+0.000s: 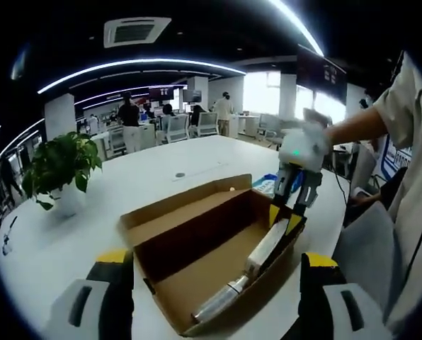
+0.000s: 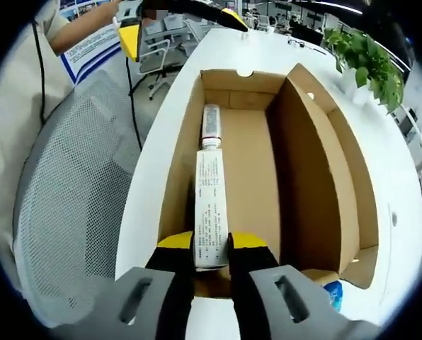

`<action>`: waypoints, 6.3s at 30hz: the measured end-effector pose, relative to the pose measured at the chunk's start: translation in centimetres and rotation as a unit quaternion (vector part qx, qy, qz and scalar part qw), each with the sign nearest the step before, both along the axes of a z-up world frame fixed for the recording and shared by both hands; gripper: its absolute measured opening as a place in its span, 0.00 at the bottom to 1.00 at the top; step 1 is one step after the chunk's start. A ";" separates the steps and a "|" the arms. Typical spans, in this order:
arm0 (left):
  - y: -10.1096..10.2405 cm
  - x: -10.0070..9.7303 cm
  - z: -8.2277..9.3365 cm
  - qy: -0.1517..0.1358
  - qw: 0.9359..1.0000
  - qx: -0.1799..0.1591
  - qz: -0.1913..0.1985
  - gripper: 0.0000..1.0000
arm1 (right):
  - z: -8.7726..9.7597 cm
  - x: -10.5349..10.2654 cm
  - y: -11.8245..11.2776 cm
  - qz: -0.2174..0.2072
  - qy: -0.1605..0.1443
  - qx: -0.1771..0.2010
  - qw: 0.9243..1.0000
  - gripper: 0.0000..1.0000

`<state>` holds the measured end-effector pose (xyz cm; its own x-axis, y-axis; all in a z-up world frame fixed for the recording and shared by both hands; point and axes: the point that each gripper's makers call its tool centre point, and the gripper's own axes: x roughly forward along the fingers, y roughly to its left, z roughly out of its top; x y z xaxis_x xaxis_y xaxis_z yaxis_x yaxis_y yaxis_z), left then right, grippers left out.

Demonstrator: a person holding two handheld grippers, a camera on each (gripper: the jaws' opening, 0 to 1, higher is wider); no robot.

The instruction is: Operate the shoe box by opening the lid, removing the specified soft item, and placing it in the target area until the item is outside and the box remains undamaged.

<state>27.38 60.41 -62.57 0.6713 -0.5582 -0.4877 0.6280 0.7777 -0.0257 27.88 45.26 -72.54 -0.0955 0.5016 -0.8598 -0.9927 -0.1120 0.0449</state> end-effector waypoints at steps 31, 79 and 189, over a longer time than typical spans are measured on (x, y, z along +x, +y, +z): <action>-1.6 0.2 -0.2 0.003 1.000 -0.007 -0.022 1.00 | 9.1 0.9 -0.5 -0.015 -0.024 0.074 0.997 0.14; -2.2 0.7 -1.2 0.024 0.999 -0.011 -0.027 0.98 | 12.5 11.0 -17.0 -0.112 -0.093 0.014 0.989 0.14; -0.4 1.1 -4.3 0.064 0.997 0.039 -0.032 0.92 | -0.3 21.3 -35.0 -0.090 -0.192 -0.259 0.942 0.26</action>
<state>28.50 59.97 -66.87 0.5649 -0.5558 -0.6099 0.6726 0.7383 -0.0499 49.21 10.29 -72.84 0.3189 -0.0158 -0.9477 -0.9478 -0.0013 -0.3189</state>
